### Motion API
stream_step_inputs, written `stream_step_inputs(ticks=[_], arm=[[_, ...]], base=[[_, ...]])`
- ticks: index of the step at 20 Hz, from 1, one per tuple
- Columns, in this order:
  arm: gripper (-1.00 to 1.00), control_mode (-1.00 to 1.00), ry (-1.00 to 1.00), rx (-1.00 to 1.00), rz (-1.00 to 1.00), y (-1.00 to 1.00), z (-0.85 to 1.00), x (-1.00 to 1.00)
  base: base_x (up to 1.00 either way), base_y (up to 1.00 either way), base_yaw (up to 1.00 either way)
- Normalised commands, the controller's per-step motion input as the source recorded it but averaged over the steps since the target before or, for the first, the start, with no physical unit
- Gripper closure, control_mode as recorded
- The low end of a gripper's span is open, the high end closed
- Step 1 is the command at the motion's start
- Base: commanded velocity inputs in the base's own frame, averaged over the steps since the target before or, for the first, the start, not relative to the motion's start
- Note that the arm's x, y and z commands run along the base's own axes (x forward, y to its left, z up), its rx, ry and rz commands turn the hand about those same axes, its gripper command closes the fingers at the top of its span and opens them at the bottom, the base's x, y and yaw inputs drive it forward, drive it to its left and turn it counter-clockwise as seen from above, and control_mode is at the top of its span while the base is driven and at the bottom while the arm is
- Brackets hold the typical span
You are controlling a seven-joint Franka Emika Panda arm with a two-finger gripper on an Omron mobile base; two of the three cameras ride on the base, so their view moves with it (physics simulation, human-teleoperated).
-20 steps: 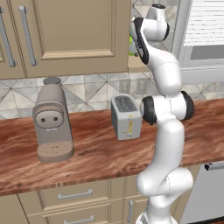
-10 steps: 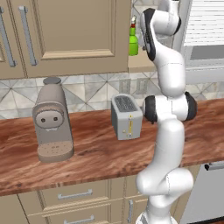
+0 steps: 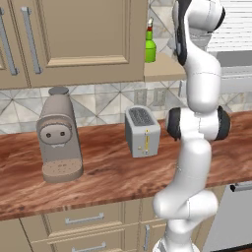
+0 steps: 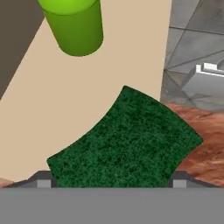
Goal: Locate and retrieve the sponge and spray from the cabinet. Place them next to the sink.
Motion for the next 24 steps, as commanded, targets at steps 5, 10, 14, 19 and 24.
stream_step_inputs(ticks=[5, 10, 14, 19, 24], arm=[[1.00, -1.00, -0.07, 0.00, 0.00, -0.18, -0.10, -1.00], [1.00, -1.00, -0.07, -0.06, 0.00, 0.01, -0.21, -1.00], [1.00, -1.00, -0.01, -0.16, 0.00, 0.12, -0.28, -1.00], [1.00, -1.00, -0.12, -0.10, -0.01, 0.01, -0.44, -0.99], [1.00, -1.00, -0.26, 0.00, -0.05, -0.09, -0.43, -0.76]], base=[[0.00, 0.00, 0.00], [0.00, 0.00, 0.00], [0.00, 0.00, 0.00], [0.00, 0.00, 0.00], [0.00, 0.00, 0.00]])
